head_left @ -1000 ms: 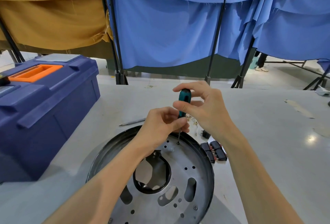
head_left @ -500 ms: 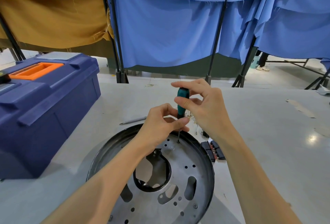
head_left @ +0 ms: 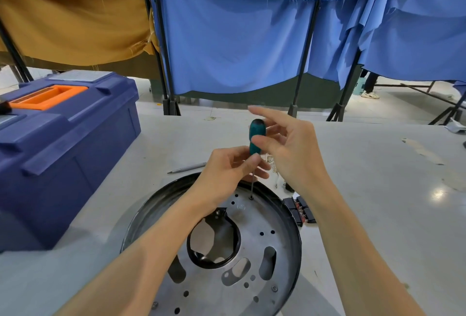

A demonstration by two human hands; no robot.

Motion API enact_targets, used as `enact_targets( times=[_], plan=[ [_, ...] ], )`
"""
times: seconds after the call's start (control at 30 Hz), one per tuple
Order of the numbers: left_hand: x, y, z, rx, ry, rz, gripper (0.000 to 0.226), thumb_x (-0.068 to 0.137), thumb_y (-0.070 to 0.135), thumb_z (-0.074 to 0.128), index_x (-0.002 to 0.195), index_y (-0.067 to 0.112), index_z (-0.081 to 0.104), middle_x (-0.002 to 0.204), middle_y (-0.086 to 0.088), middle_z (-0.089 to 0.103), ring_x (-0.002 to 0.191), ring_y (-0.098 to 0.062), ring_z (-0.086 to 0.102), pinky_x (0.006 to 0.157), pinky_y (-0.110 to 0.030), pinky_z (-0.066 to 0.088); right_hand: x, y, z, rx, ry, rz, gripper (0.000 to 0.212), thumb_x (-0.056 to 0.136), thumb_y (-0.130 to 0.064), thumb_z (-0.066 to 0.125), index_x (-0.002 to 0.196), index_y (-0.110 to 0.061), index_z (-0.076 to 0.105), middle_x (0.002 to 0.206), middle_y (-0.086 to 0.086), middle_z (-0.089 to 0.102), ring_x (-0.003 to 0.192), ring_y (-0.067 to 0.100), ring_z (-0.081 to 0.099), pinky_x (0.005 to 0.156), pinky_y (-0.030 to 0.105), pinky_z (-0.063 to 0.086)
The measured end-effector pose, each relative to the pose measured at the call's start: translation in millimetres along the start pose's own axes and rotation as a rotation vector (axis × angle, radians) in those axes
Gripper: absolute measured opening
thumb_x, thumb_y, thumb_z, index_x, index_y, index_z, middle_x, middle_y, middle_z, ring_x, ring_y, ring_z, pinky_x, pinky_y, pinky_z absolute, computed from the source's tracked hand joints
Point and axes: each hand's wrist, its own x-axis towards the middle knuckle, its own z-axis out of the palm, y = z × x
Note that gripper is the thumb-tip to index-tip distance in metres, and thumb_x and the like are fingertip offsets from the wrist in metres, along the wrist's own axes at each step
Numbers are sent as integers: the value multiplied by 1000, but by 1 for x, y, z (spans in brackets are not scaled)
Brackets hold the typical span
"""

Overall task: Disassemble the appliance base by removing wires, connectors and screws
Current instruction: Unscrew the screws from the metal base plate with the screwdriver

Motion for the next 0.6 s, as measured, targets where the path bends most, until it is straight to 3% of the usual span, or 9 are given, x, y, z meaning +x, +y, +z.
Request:
enact_targets(
  times=[0.1,0.17,0.27,0.4,0.5,0.6],
  plan=[
    [0,-3,-1,-9,5,-11,11,95,9,56,100,8,66,82,-6,75,82,-24,73,81,-33,58,-1,-2,-5,77,-50,4,42,86,13,56,107,-21,70,98,2,70,89,13,67,75,20,57],
    [-1,-1,-1,-10,35,-8,17,86,16,69,98,4,65,82,-11,74,79,-25,73,76,-29,58,-2,-3,-3,70,-88,-8,31,88,2,61,103,-23,70,103,-1,68,94,10,65,81,25,57],
    [-1,0,0,3,67,-1,42,73,25,79,102,-1,62,84,-17,72,76,-24,73,71,-25,57,-3,-3,2,-17,-65,-40,25,81,-17,75,101,-32,71,107,-4,58,90,3,57,80,13,49],
    [-1,3,-1,-27,-8,20,22,93,17,60,113,8,63,90,-9,74,84,-24,72,79,-33,58,-1,-1,-1,4,-13,-21,39,83,-2,70,113,-27,70,98,-6,67,81,-1,59,79,14,51],
    [-1,2,-1,-47,-6,-2,15,97,8,52,105,9,65,83,-5,75,83,-23,72,79,-29,57,0,1,-6,71,-32,2,38,86,10,59,107,-20,70,96,0,71,89,7,66,72,16,54],
    [-1,0,-2,-22,29,-18,8,92,10,61,97,7,66,81,-8,75,81,-24,73,77,-28,58,0,1,-4,46,-70,-9,26,89,-2,62,104,-23,69,101,-2,68,96,9,64,75,20,54]
  ],
)
